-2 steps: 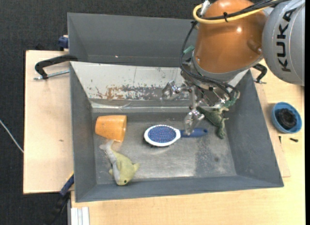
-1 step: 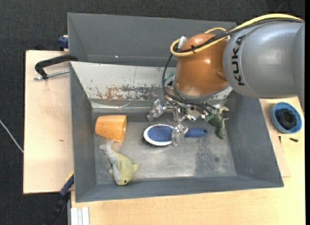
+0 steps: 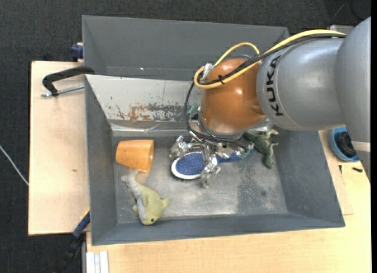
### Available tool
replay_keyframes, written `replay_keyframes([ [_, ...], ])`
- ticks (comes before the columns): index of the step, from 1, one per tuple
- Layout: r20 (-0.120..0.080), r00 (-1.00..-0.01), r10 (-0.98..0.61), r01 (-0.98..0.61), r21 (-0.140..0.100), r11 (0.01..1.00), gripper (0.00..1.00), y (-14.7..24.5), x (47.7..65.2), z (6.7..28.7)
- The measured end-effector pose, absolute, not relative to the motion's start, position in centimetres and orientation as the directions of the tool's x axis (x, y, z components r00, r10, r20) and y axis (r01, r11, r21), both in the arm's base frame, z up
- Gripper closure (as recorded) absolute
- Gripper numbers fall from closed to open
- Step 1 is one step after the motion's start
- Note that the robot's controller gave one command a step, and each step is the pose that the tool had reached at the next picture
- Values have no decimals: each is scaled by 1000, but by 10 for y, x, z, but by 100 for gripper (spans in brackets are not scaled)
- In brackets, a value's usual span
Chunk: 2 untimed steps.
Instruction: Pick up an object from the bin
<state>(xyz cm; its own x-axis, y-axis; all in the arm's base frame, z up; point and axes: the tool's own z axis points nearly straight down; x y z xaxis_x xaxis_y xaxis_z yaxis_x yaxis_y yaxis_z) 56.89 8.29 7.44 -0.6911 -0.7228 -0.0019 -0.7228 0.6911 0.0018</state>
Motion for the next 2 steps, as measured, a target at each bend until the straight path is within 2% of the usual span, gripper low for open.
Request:
replay_keyframes([
  [1,-5,-692,-722,-722,0,692,100,83,570,76],
  [2,-9,-536,-844,-844,-8,536,100,74,565,226],
])
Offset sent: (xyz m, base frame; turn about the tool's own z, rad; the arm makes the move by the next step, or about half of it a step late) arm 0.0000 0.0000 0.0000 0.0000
